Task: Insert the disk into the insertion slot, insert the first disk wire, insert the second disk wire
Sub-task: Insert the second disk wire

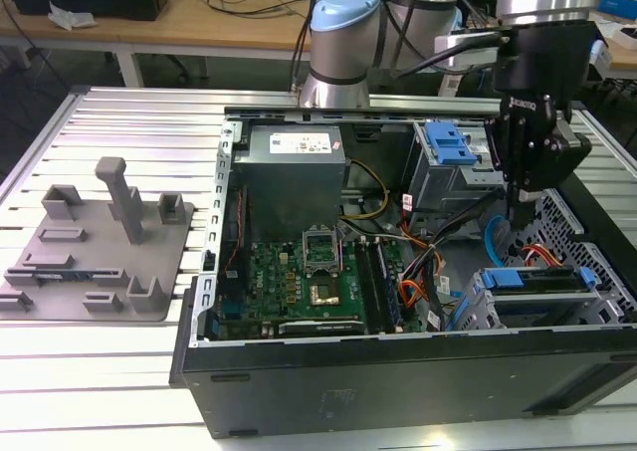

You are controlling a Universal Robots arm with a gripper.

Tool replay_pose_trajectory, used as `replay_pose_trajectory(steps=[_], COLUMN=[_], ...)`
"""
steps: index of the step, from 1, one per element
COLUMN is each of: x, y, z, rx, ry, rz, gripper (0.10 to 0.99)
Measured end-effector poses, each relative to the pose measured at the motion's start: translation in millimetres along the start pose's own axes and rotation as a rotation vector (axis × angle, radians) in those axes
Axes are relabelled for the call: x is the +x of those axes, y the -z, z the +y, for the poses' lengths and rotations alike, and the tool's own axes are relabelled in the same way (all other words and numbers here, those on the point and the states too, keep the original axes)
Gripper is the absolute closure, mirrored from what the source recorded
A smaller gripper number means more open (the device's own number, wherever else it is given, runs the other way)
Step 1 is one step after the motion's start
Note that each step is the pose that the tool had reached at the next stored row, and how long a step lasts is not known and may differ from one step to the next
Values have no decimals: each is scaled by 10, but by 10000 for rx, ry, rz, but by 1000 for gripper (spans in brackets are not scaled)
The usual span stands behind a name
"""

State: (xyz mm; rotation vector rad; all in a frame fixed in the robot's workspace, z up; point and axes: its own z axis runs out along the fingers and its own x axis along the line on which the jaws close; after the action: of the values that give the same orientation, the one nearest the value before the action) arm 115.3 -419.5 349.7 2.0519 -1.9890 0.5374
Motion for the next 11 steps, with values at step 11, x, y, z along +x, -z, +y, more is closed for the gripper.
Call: replay_pose_trajectory(steps=[11], x=[196], y=[-92], z=[-36], rx=[208], ry=[-66], rz=[-1630], gripper=[922])
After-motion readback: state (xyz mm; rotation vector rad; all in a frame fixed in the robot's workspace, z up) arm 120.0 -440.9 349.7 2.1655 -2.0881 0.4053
